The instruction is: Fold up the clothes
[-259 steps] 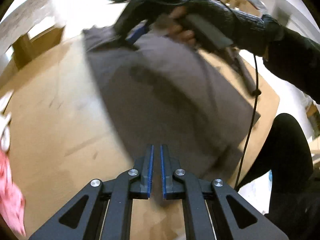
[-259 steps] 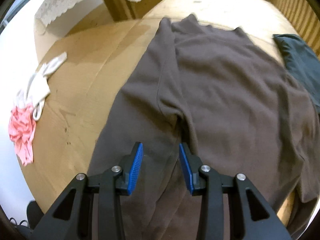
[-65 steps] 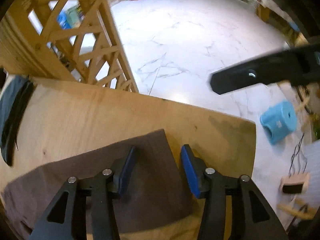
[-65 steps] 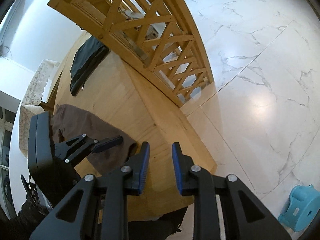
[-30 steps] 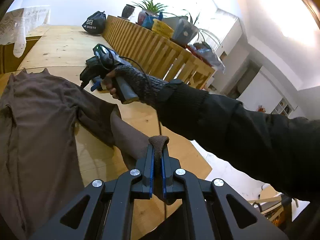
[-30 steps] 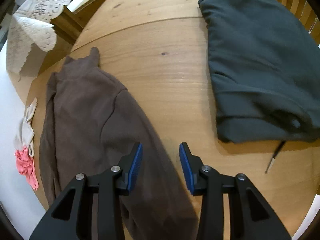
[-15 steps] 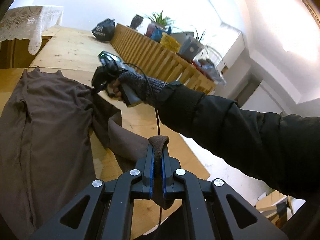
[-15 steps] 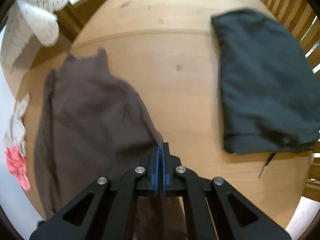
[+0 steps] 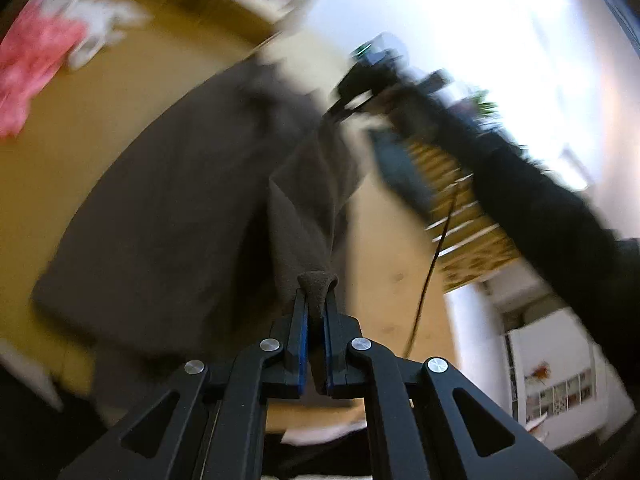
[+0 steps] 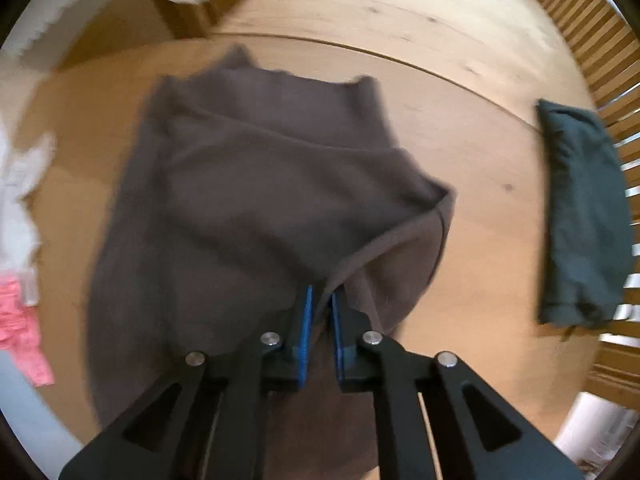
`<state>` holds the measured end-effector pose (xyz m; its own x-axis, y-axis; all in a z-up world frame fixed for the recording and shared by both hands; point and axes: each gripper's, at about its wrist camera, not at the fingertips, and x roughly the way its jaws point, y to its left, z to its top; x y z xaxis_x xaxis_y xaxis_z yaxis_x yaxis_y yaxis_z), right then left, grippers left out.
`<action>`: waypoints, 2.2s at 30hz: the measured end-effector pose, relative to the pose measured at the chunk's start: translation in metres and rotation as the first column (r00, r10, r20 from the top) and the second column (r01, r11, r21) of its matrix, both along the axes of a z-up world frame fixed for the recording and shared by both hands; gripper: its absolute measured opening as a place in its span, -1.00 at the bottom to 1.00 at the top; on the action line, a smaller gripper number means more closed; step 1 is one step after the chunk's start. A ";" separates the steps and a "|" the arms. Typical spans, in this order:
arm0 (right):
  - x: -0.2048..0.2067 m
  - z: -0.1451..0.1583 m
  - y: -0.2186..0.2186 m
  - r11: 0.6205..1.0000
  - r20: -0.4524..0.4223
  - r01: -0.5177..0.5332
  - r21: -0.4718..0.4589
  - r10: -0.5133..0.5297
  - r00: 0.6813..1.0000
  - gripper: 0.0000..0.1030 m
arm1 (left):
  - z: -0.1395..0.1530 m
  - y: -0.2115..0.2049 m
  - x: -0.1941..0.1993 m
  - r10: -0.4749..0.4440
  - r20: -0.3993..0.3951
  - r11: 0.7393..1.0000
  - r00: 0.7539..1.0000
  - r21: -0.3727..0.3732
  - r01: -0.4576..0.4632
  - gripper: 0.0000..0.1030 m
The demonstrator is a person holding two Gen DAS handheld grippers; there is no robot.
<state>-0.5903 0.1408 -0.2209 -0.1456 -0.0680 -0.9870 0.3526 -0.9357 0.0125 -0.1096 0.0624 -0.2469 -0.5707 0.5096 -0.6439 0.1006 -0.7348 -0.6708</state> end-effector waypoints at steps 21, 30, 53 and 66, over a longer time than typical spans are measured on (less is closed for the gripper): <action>0.141 -0.029 0.138 0.990 -0.102 0.033 -0.140 -0.047 0.994 -0.37 | 0.061 -0.102 -0.009 0.246 -0.118 0.967 0.962 0.098 -0.235 -0.89; 0.142 -0.026 0.124 0.996 -0.193 -0.055 -0.071 0.041 0.980 -0.36 | 0.060 -0.093 -0.020 0.214 -0.108 0.972 0.971 0.119 -0.201 -0.89; 0.154 -0.017 0.165 0.964 -0.102 -0.101 -0.245 0.078 0.992 -0.72 | 0.068 -0.097 -0.022 0.227 -0.110 0.966 0.968 0.150 -0.209 -0.89; 0.188 0.020 0.260 0.901 -0.098 0.196 -0.387 -0.251 0.963 -0.50 | 0.051 -0.059 -0.017 0.118 -0.031 0.972 0.993 0.206 -0.109 -0.89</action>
<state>-0.4020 0.4011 -0.2006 -0.3371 -0.3737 -0.8641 0.1588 -0.9273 0.3390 -0.1263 0.0034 -0.1963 -0.6568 0.5583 -0.5069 0.1434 -0.5675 -0.8108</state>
